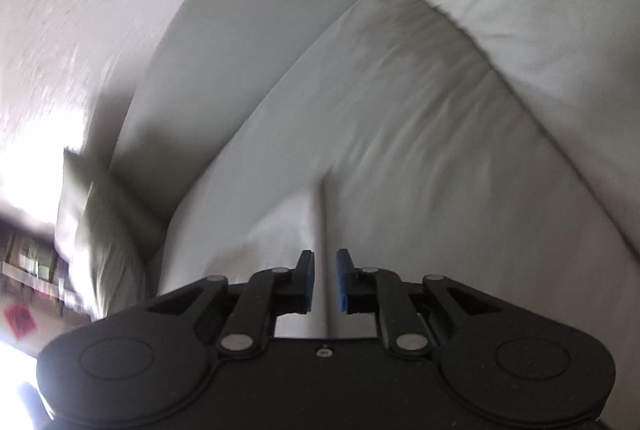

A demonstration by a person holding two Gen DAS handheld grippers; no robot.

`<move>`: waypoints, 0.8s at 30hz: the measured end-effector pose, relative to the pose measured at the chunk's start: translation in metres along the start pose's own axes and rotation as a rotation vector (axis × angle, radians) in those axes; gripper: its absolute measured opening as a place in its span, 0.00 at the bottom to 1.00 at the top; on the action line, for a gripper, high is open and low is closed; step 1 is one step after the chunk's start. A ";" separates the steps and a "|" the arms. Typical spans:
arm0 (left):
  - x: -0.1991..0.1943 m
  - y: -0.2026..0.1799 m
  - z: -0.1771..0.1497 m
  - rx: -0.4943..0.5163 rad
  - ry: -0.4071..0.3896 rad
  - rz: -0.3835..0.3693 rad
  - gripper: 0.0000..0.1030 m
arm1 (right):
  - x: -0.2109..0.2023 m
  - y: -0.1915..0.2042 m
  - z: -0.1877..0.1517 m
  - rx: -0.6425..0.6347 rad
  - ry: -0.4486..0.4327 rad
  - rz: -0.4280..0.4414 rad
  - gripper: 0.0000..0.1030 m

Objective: Fold clothes

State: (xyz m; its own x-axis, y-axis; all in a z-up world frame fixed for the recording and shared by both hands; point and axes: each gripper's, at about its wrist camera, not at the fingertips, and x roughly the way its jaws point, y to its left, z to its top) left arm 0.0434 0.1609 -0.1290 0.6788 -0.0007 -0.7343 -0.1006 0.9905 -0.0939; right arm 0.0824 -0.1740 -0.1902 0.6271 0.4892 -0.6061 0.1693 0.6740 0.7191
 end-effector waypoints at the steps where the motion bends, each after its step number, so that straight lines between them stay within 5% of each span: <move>1: -0.005 -0.002 -0.005 0.006 0.005 -0.023 0.10 | -0.003 0.005 -0.004 -0.029 0.021 0.006 0.13; 8: -0.014 -0.035 -0.041 0.090 0.072 -0.142 0.10 | -0.007 0.042 -0.044 -0.210 0.170 0.065 0.13; 13: 0.007 -0.045 -0.058 0.115 0.121 -0.112 0.10 | 0.005 0.054 -0.063 -0.325 0.237 -0.016 0.13; 18: 0.000 -0.041 -0.066 0.114 0.163 -0.119 0.10 | -0.004 0.039 -0.062 -0.302 0.280 -0.039 0.03; 24: -0.014 -0.032 -0.082 0.153 0.245 -0.158 0.09 | -0.033 0.025 -0.067 -0.283 0.331 -0.022 0.06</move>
State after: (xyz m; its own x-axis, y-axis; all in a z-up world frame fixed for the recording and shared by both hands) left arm -0.0224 0.1183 -0.1709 0.4805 -0.1708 -0.8602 0.1152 0.9846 -0.1312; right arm 0.0155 -0.1363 -0.1752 0.3402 0.5927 -0.7300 -0.0643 0.7892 0.6108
